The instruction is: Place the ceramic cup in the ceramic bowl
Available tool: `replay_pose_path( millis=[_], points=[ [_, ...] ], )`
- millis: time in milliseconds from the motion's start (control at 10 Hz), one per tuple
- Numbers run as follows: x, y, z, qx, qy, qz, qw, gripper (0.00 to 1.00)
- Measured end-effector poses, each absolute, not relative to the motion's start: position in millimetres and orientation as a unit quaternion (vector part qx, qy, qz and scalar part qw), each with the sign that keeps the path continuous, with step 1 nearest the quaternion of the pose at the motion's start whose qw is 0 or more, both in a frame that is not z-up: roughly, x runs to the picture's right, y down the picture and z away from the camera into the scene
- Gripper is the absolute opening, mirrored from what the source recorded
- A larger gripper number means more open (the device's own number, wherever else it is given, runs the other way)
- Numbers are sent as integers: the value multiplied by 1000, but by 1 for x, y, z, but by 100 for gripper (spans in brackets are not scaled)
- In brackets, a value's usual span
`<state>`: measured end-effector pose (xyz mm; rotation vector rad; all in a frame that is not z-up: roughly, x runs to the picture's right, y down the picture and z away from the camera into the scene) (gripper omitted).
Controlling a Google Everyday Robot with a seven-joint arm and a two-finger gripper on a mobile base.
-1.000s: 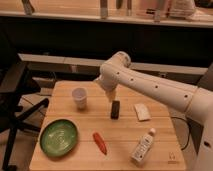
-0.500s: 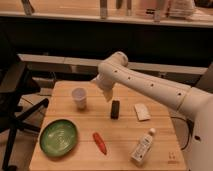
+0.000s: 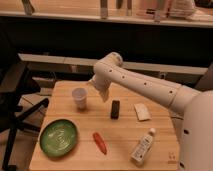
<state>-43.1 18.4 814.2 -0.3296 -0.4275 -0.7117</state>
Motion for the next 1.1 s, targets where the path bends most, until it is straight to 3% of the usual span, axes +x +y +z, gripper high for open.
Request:
replay_pose_path(
  millis=[1100],
  points=[
    [-88,53,849,-193,-238,-391,868,80]
  ],
)
